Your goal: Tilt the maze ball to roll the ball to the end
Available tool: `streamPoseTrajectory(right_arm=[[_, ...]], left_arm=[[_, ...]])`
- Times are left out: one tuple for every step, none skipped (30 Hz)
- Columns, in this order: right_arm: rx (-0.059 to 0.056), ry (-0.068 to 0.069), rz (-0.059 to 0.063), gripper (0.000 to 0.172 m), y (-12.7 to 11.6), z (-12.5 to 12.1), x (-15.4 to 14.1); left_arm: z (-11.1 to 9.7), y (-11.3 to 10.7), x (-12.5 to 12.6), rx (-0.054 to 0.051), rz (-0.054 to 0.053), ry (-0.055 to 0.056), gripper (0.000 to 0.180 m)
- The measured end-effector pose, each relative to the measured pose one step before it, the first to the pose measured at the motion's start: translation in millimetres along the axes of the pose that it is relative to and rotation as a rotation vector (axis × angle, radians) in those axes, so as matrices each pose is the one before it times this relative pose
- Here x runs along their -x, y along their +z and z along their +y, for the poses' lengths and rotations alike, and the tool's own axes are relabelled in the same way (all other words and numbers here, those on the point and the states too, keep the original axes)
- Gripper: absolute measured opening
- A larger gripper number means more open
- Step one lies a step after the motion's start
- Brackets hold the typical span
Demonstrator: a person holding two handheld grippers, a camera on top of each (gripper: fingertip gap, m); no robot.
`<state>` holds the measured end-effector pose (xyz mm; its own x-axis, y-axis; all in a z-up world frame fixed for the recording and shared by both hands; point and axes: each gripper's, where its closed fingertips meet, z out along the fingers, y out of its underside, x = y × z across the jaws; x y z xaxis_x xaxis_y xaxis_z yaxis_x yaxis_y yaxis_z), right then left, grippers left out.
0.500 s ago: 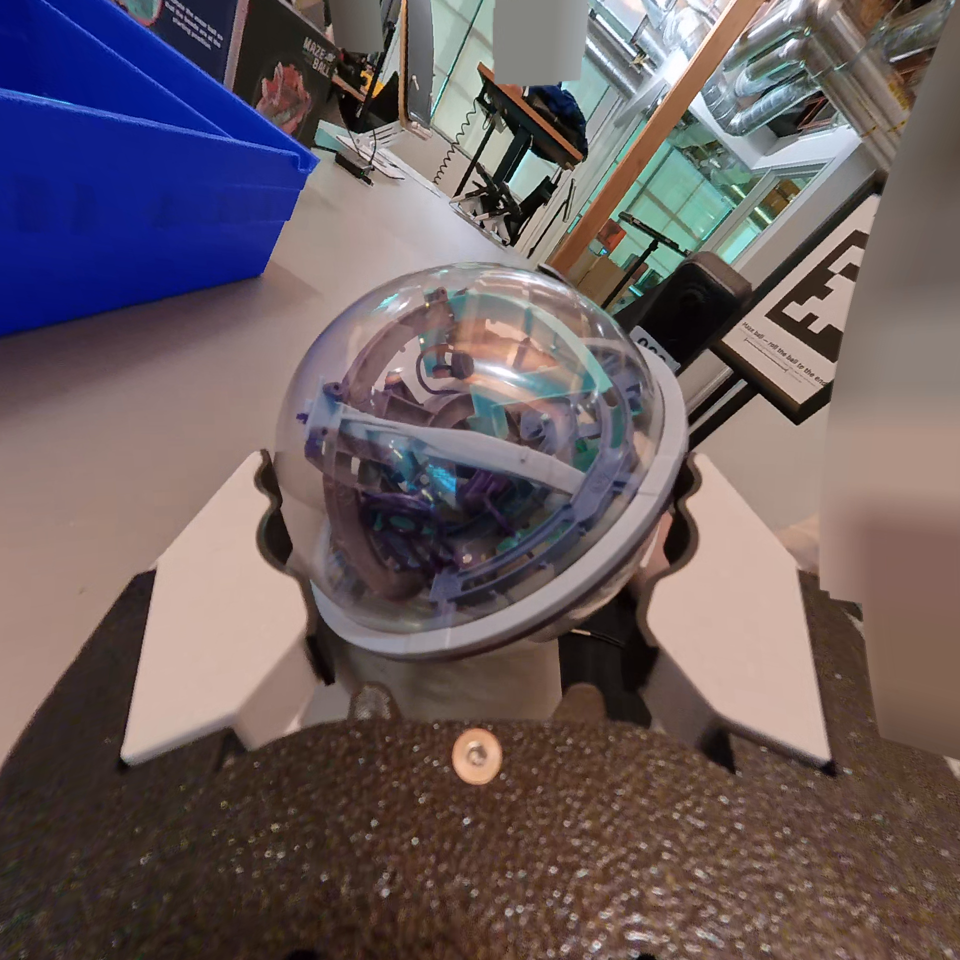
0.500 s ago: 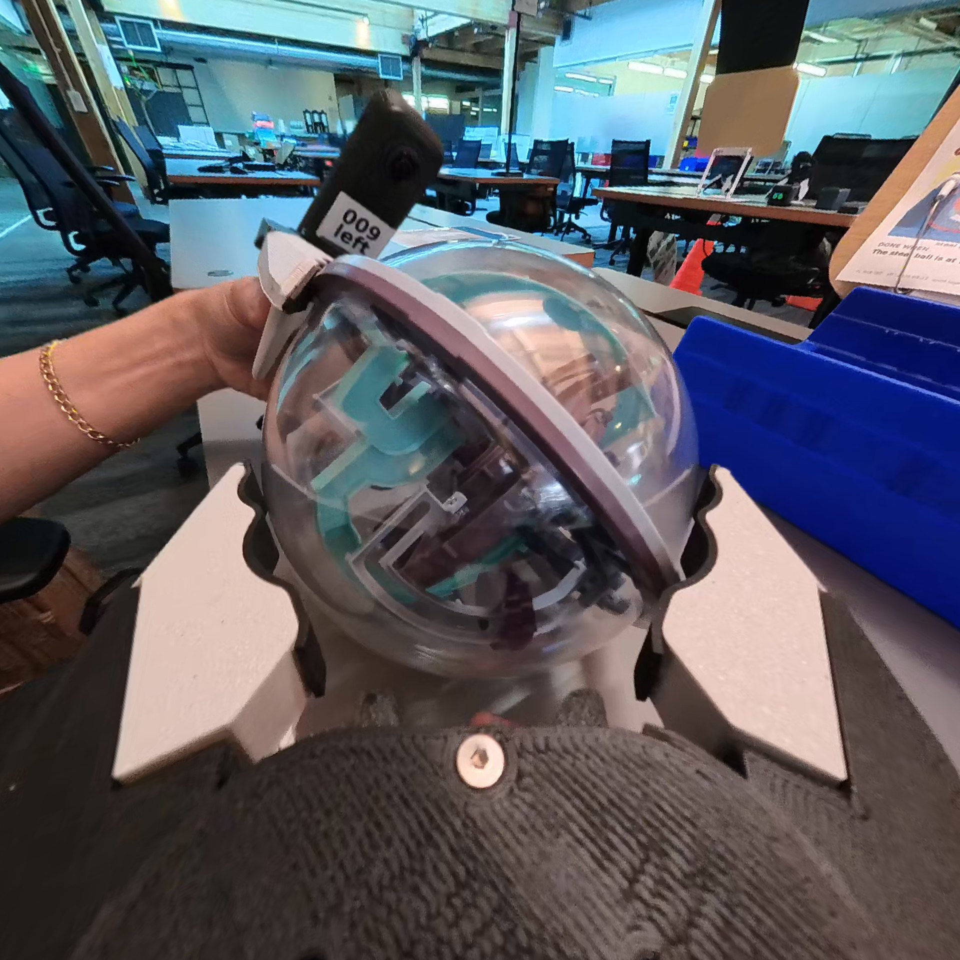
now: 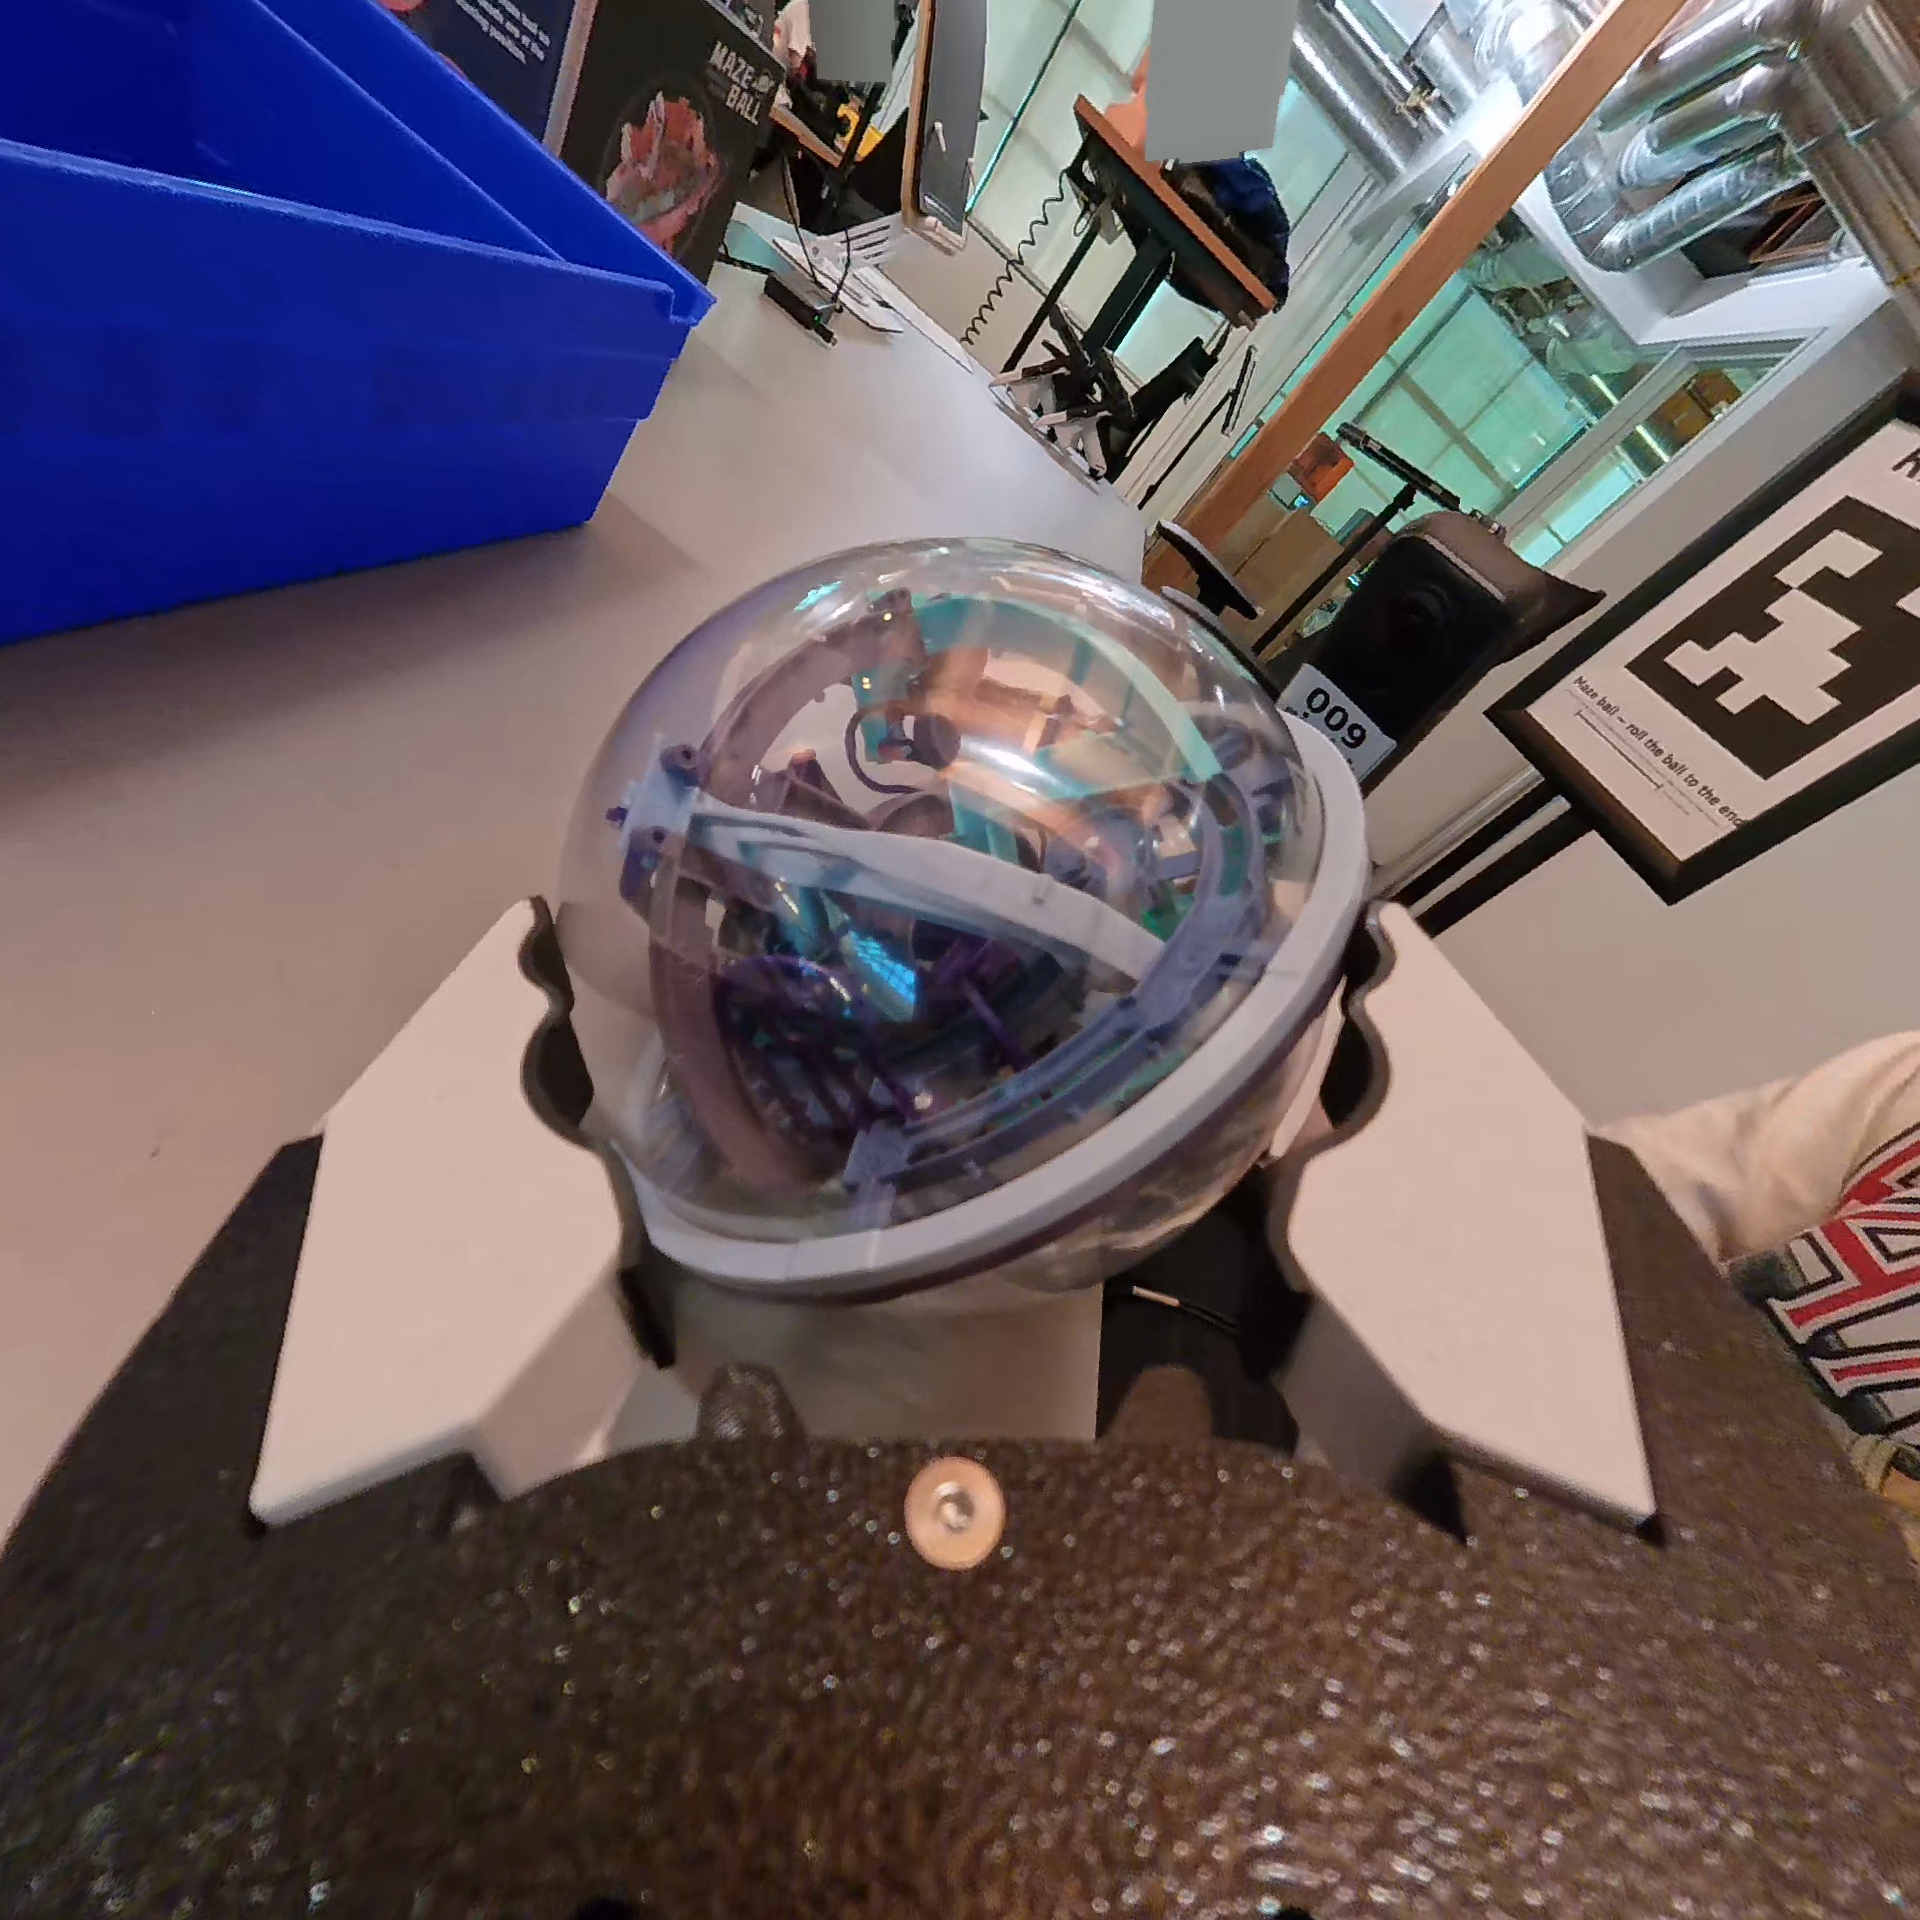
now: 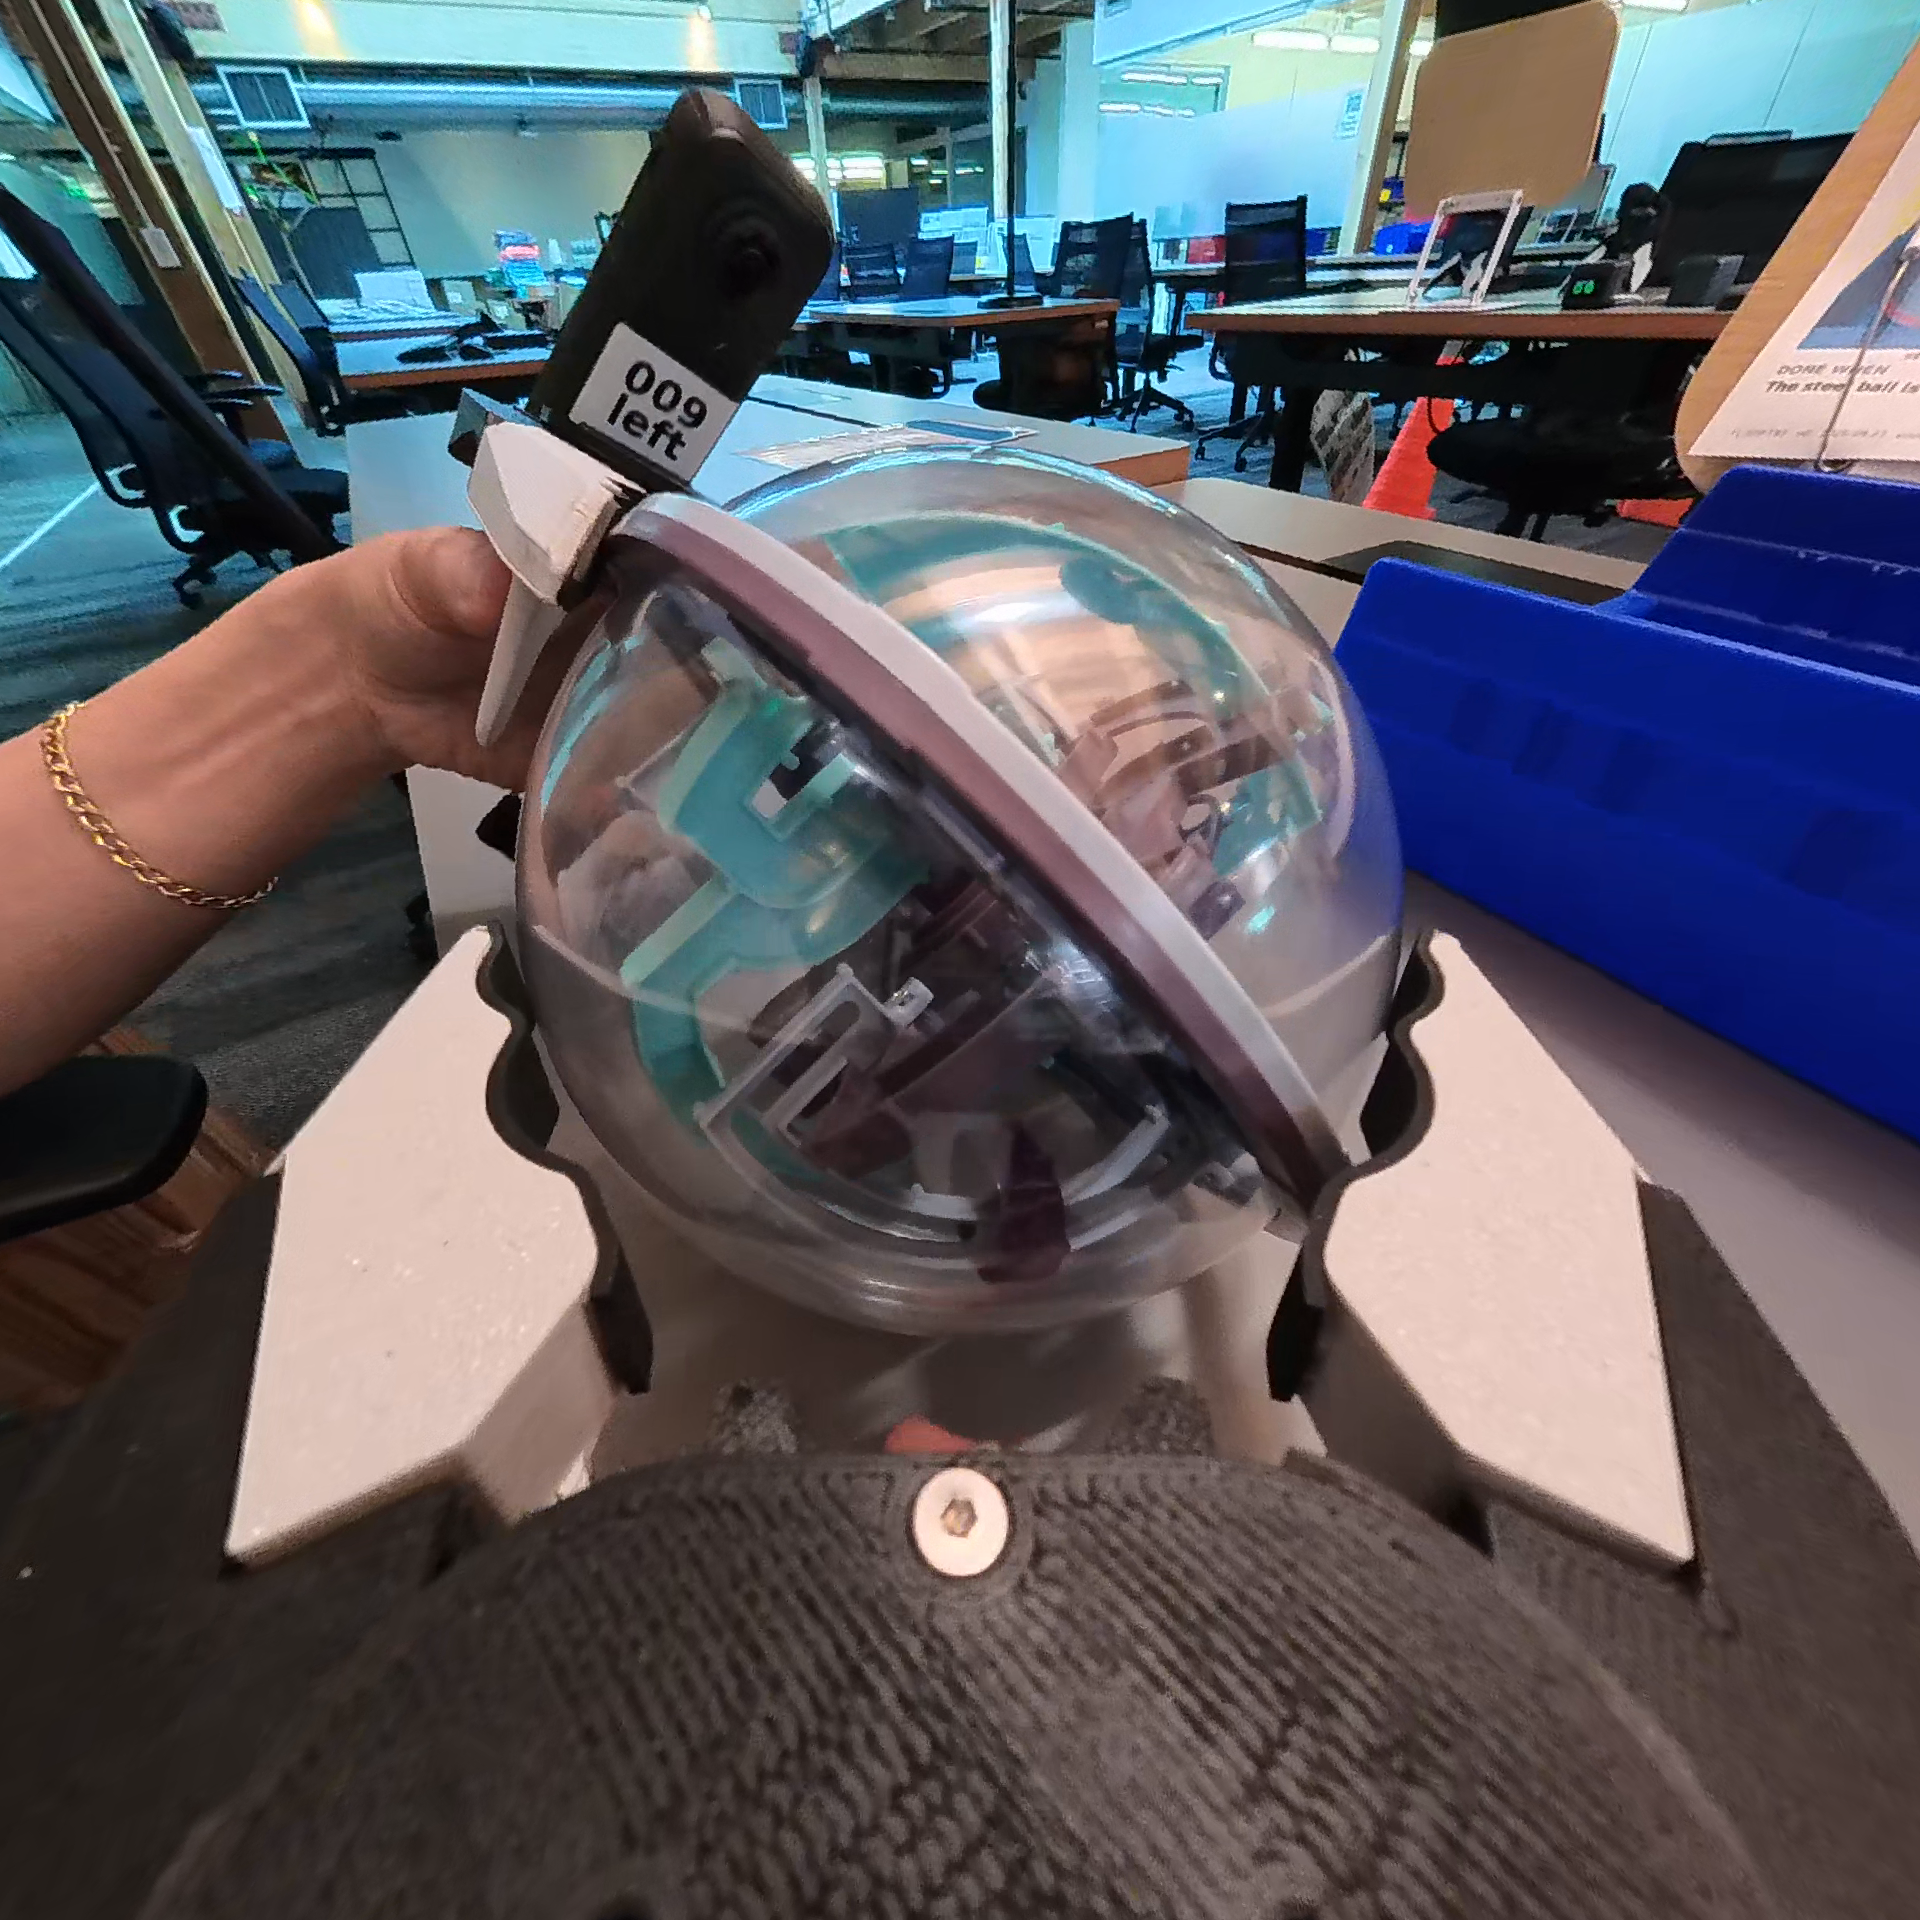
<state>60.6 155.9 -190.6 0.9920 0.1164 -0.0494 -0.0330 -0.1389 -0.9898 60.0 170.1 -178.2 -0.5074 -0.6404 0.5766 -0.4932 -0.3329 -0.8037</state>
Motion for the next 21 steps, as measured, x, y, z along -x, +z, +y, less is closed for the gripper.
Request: streamPoseTrajectory(right_arm=[[0.0025, -0.0017, -0.0005, 0.156, 0.17, 0.32, 0.31], [0.0043, -0.0018, -0.0005, 0.156, 0.43, 0.52, 0.26], [0.0043, -0.0016, -0.0014, 0.155, 0.43, 0.61, 0.29], [0.0026, 0.0, -0.0022, 0.155, 0.44, 0.28, 0.54], [0.0016, 0.0037, -0.0037, 0.154, 0.46, 0.13, 0.6], [0.0015, 0.0068, -0.005, 0.154, 0.53, 0.18, 0.58], [0.0013, 0.0072, -0.0059, 0.153, 0.33, 0.18, 0.67], [0.0012, 0.0061, -0.0058, 0.153, 0.25, 0.18, 0.68], [0.0013, 0.0078, -0.0049, 0.153, 0.32, 0.16, 0.56], [0.0011, 0.0093, -0.003, 0.153, 0.42, 0.2, 0.19], [0.0004, 0.0095, -0.0017, 0.153, 0.24, 0.02, -0.05], [-0.0004, 0.0093, -0.0013, 0.153, 0.11, 0.03, -0.1], [-0.0005, 0.0046, -0.0008, 0.153, -0.12, 0.0, -0.05], [0.0, 0.0017, -0.0009, 0.152, -0.22, 0.01, 0.08], [0.0008, 0.001, -0.0016, 0.152, -0.23, 0.15, 0.42], [0.0012, 0.0011, -0.003, 0.152, -0.47, 0.32, 0.44], [0.0015, -0.0005, -0.0036, 0.152, -0.82, 0.23, 0.48], [0.0038, -0.0052, -0.0013, 0.152, -0.87, 0.7, 0.41], [0.0065, -0.01, 0.0011, 0.152, -0.97, 1.03, 0.34], [0.015, -0.0213, 0.0034, 0.152, -0.99, 2.2, 0.32], [0.0203, -0.0355, 0.0084, 0.152, -0.91, 2.75, -0.15]], left_arm=[[-0.11, -0.34, -0.1, 0.0014, -0.0019, 0.0053, 0.141], [-0.47, -0.36, -0.05, -0.0004, -0.0038, 0.0094, 0.141], [-0.96, -0.76, -0.15, -0.0023, -0.0047, 0.0177, 0.14], [-1.74, -1.03, -0.41, -0.0056, -0.0046, 0.0274, 0.138], [-2.39, -1.25, -0.79, -0.0092, -0.0053, 0.0336, 0.136], [-2.76, -1.32, -0.67, -0.0098, -0.0071, 0.0332, 0.134], [-2.45, -1.38, -0.8, -0.0084, -0.0063, 0.03, 0.131], [-1.7, -1.08, -0.93, -0.006, -0.004, 0.0231, 0.129], [-1.21, -0.73, -0.42, -0.0038, -0.0042, 0.0117, 0.127], [-0.79, -0.36, -0.06, -0.0018, -0.0036, 0.0006, 0.126], [-0.43, 0.0, 0.45, -0.0006, -0.0028, -0.0069, 0.126], [-0.38, 0.21, 0.4, -0.0019, -0.0017, -0.0079, 0.126], [-0.32, 0.29, 0.17, -0.0024, -0.0008, -0.0047, 0.126], [0.03, 0.14, -0.12, -0.0011, -0.0004, -0.0003, 0.126], [0.19, 0.06, -0.4, 0.0022, -0.0005, 0.0009, 0.126], [0.32, -0.03, -0.52, 0.0055, -0.0012, 0.0016, 0.126], [0.38, 0.19, -0.75, 0.0074, -0.0019, 0.0032, 0.126], [0.49, 0.41, -0.95, 0.0082, -0.0028, 0.0067, 0.126], [0.42, 0.74, -1.31, 0.0071, -0.0036, 0.0115, 0.126], [0.19, 1.04, -1.33, 0.0062, -0.0047, 0.012, 0.126], [0.0, 1.19, -1.05, 0.006, -0.007, 0.008, 0.126]])
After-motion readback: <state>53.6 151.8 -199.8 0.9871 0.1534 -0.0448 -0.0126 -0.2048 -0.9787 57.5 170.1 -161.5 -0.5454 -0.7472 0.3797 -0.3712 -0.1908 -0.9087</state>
